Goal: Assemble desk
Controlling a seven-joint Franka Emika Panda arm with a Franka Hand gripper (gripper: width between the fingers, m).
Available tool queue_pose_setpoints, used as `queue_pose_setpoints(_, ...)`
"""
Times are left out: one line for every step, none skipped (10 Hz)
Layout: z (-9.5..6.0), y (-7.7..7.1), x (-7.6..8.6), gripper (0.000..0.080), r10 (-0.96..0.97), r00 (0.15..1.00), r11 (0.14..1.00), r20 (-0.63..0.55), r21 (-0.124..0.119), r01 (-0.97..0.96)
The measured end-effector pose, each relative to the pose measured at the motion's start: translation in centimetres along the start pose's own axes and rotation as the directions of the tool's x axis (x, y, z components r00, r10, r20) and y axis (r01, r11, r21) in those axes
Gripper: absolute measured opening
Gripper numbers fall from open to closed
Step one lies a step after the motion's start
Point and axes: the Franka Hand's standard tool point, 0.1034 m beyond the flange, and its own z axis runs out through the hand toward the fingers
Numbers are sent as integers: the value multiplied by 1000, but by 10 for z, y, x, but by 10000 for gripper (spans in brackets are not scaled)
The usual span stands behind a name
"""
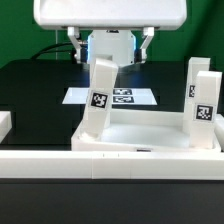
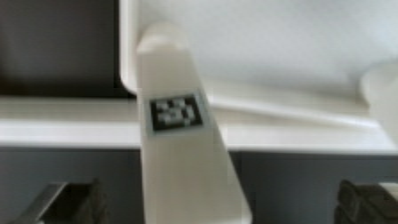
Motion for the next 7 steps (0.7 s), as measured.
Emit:
queue_pose_setpoints(-4,4,-2,648,-3,997,1000,71,12,2)
queue_pose_setpoints(-8,6,-10,648,-7,987,999,161,37,1)
queue_pose_setpoints(-14,8,-15,648,-3,973,998,229,59,-10)
queue_pose_setpoints(-17,10,-14,649,1,967,998,254,65,-18)
queue_pose_setpoints(-16,7,-20,649,-5,942,997,335,74,-21)
queue_pose_setpoints(-14,7,-15,649,-7,945,997,328,70,-17)
queue_pose_setpoints(-13,8,-15,648,-7,944,997,329,69,-16)
